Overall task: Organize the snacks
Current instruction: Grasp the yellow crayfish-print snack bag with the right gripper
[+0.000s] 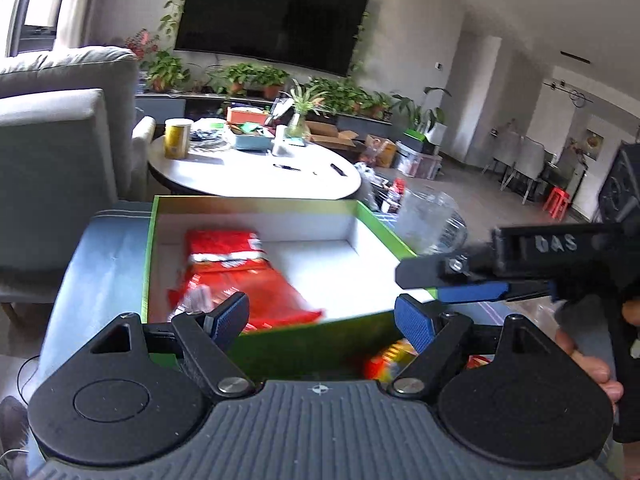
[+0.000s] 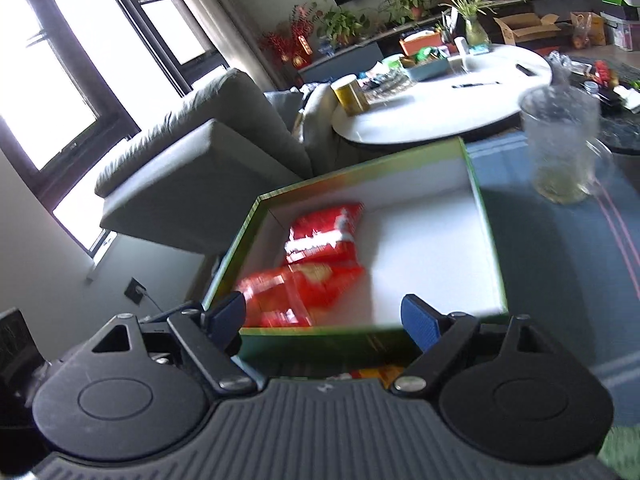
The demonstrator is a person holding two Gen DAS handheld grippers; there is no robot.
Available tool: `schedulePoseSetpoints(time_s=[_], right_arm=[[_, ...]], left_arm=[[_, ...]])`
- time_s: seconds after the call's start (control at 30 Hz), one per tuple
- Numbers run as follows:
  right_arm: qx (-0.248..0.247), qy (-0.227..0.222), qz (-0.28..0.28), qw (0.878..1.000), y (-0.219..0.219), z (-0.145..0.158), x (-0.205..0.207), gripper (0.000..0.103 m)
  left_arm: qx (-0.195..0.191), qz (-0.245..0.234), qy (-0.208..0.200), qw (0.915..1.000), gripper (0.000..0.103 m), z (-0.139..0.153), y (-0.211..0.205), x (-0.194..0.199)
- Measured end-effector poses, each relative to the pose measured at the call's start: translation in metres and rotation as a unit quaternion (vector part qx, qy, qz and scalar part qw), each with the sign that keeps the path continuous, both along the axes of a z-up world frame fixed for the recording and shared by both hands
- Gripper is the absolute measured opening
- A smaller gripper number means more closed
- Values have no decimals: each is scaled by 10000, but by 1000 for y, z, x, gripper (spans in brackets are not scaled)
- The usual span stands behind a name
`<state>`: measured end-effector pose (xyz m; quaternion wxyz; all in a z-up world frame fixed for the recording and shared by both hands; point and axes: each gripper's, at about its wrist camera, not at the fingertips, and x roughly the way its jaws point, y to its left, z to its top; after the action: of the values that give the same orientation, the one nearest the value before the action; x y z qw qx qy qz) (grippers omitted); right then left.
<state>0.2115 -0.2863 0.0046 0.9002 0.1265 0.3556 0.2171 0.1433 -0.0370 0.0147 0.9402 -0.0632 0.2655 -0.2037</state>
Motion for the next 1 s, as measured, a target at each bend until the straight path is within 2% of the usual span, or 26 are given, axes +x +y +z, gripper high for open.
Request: schedulePoseSetpoints(time_s=[0.23, 0.43, 0.57, 0.77, 0.9, 1.0], right_arm=[[879, -56, -383, 9954, -23, 6, 1, 67], [408, -169, -236, 9987, -26, 8, -9, 67], [444, -69, -398, 9982, -42, 0, -9, 67], [182, 119, -246, 9995, -44, -12, -8, 69], [-103, 423, -51, 9990, -38, -33, -5, 69], [-182, 638, 163, 9977, -29, -47, -1, 69]], left_arm=[[277, -298, 45, 9992, 78, 1, -30, -16], [149, -457, 237, 9986, 78, -7, -48, -13], [454, -501, 372, 9970, 78, -17, -56, -11], [699, 58, 873, 9937, 78, -46, -25, -5], [569, 490, 1006, 9921, 78, -48, -4, -6], [446, 631, 963, 9923, 78, -42, 4, -12]])
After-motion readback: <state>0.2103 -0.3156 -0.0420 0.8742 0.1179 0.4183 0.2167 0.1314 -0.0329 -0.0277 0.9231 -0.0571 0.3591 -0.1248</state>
